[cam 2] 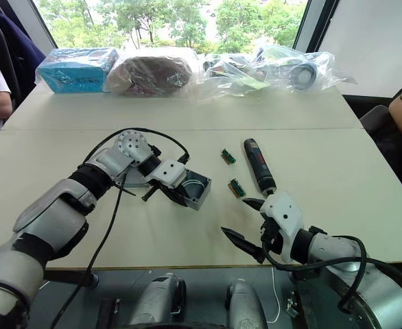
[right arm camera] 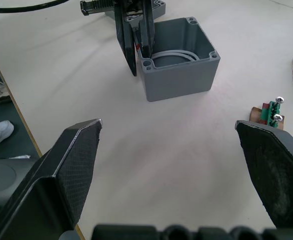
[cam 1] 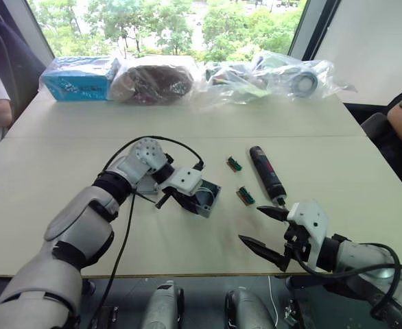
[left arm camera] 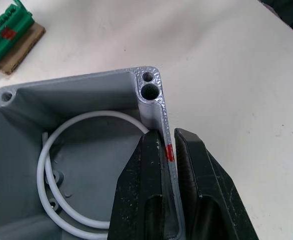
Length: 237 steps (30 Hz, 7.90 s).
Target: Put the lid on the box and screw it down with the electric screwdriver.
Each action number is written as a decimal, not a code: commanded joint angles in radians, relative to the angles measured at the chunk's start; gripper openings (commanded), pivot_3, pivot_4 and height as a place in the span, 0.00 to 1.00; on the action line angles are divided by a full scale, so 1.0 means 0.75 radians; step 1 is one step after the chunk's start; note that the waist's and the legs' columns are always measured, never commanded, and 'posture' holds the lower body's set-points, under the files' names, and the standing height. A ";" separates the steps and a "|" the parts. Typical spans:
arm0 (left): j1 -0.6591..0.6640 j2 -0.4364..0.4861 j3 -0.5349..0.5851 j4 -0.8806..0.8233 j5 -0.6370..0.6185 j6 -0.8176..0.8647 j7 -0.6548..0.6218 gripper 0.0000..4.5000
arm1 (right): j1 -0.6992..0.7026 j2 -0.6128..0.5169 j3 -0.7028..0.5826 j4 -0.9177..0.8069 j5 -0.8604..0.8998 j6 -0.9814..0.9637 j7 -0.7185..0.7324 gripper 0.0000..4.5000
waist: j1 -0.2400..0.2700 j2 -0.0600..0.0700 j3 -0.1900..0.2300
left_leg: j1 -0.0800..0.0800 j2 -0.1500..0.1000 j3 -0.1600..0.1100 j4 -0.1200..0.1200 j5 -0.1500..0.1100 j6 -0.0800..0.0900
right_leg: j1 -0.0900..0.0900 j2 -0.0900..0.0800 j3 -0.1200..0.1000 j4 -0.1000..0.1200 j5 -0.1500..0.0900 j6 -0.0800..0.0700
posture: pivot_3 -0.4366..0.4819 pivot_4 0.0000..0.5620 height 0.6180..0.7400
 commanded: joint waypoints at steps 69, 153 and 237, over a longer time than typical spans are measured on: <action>0.606 -0.111 1.324 -1.561 -0.475 1.741 1.436 0.02 | -1.084 -0.041 -0.138 0.441 0.941 0.674 -0.285 1.00 | 0.000 -0.003 0.003 | 0.000 0.000 0.000 0.000 0.002 -0.004 | 0.000 -0.010 0.000 0.000 0.002 -0.003 | 0.48 0.27 1.00; 0.276 0.725 0.571 -0.803 -0.443 1.010 -0.005 0.99 | -0.750 0.090 0.789 0.950 -2.187 -1.510 -0.940 0.05 | -0.069 -0.004 0.007 | -0.012 -0.001 0.024 -0.017 0.009 -0.014 | -0.030 0.001 0.018 0.003 0.002 0.008 | 0.48 0.27 1.00; 0.789 0.219 0.853 -0.989 -0.088 0.948 0.653 0.00 | -0.552 0.041 0.546 0.580 -0.675 -0.524 0.142 0.03 | -0.038 -0.006 -0.014 | 0.026 0.001 0.019 -0.019 0.003 -0.005 | 0.007 0.000 0.027 0.001 -0.003 0.005 | 0.48 0.27 1.00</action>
